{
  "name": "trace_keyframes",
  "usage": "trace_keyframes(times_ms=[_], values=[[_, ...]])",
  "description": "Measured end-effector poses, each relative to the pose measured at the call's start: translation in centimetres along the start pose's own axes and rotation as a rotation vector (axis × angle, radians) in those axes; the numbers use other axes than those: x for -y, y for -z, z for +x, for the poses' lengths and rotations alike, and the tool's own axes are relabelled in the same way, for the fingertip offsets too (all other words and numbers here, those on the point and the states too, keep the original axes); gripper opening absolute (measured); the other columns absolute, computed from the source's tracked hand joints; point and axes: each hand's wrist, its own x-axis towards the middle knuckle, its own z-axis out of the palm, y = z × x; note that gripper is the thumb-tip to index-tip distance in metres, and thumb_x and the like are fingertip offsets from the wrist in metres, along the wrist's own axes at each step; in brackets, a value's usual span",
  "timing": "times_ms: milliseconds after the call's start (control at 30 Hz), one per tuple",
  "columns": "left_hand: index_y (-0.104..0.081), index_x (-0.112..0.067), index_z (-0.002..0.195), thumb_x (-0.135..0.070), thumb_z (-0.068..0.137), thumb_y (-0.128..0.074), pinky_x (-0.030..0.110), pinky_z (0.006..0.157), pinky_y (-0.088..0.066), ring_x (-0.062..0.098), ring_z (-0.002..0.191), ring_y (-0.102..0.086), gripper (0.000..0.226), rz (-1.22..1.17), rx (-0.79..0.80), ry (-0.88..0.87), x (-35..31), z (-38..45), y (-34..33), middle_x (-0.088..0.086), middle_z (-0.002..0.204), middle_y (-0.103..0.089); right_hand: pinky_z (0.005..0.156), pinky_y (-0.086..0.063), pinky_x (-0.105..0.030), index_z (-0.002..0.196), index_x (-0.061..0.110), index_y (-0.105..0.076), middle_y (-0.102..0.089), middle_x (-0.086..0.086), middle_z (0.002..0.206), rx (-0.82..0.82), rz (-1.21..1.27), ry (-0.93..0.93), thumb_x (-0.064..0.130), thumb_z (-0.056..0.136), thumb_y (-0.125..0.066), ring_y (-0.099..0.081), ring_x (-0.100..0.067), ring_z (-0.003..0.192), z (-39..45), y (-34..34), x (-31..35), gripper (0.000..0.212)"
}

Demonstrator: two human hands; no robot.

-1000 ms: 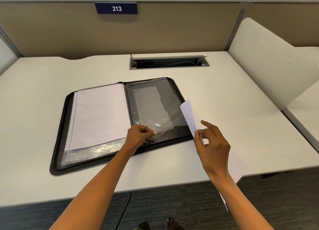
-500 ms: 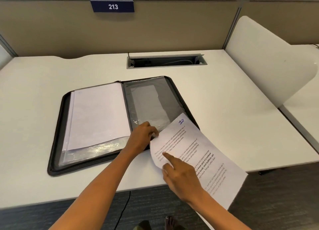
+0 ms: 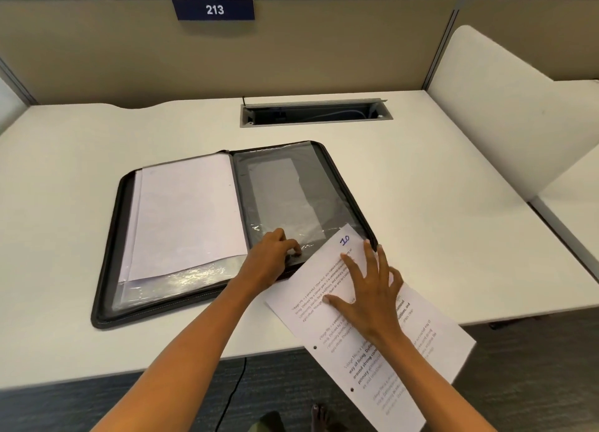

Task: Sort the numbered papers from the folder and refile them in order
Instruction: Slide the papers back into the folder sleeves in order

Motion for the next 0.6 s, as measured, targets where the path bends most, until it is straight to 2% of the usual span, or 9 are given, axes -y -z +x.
trace_keyframes(times_ms=[67,133,233,300,433,500,600], values=[[-0.055,-0.029,0.13,-0.008,0.095,-0.05,0.027,0.067,-0.038,0.016,0.088,-0.038,0.041,0.076,0.042,-0.038,-0.2,0.1,-0.2,0.0,0.095,-0.038,0.109,-0.003,-0.062,0.142,0.037,-0.028,-0.018,-0.006,0.158,0.086,-0.054,0.043,0.09,0.069,-0.026,-0.01,-0.031,0.145,0.2,-0.1,-0.8,0.09],[-0.044,-0.033,0.138,-0.013,0.095,-0.051,0.026,0.068,-0.036,0.017,0.094,-0.037,0.048,0.166,0.076,-0.1,-0.4,0.2,-0.2,0.002,0.101,-0.04,0.11,0.008,-0.062,0.144,0.04,-0.027,-0.011,0.002,0.159,0.15,-0.051,0.124,0.092,0.067,-0.018,-0.005,-0.028,0.147,0.3,-0.3,-1.2,0.093],[-0.04,-0.035,0.14,-0.014,0.096,-0.049,0.025,0.07,-0.033,0.02,0.102,-0.04,0.05,0.238,0.061,-0.146,-0.5,0.5,-0.4,0.007,0.11,-0.044,0.11,0.011,-0.062,0.144,0.043,-0.031,-0.008,0.011,0.159,0.18,-0.055,0.239,0.09,0.071,-0.019,-0.002,-0.029,0.147,0.5,-0.3,-1.3,0.087],[-0.043,-0.037,0.138,-0.013,0.095,-0.053,0.025,0.069,-0.033,0.021,0.098,-0.042,0.051,0.244,0.024,-0.174,-0.3,0.6,-0.3,0.007,0.106,-0.047,0.11,0.006,-0.065,0.143,0.045,-0.031,-0.009,0.013,0.158,0.211,-0.062,0.294,0.088,0.073,-0.022,0.0,-0.029,0.146,0.7,-0.3,-1.3,0.082],[-0.07,-0.027,0.111,-0.007,0.063,-0.085,0.025,0.052,-0.038,0.019,0.069,-0.051,0.054,0.277,-0.041,-0.23,-0.3,0.4,-0.2,0.004,0.079,-0.055,0.104,-0.021,-0.071,0.139,0.042,-0.039,-0.032,0.007,0.153,0.21,-0.156,0.317,0.083,0.08,-0.023,-0.027,-0.035,0.141,1.2,-0.4,-1.1,0.074],[-0.075,-0.021,0.097,-0.006,0.056,-0.088,0.024,0.048,-0.033,0.018,0.061,-0.05,0.046,0.287,-0.064,-0.264,-0.5,0.2,-0.1,0.003,0.071,-0.053,0.102,-0.021,-0.067,0.14,0.039,-0.04,-0.039,0.004,0.15,0.175,-0.198,0.246,0.081,0.083,-0.02,-0.029,-0.034,0.137,1.5,-0.6,-1.0,0.073],[-0.076,-0.016,0.082,-0.006,0.056,-0.088,0.024,0.05,-0.029,0.019,0.058,-0.049,0.03,0.317,-0.121,-0.28,-0.8,0.0,0.1,0.003,0.068,-0.052,0.098,-0.015,-0.062,0.138,0.034,-0.043,-0.045,0.0,0.146,0.142,-0.233,0.111,0.077,0.087,-0.014,-0.028,-0.033,0.134,1.9,-0.5,-0.9,0.073]])
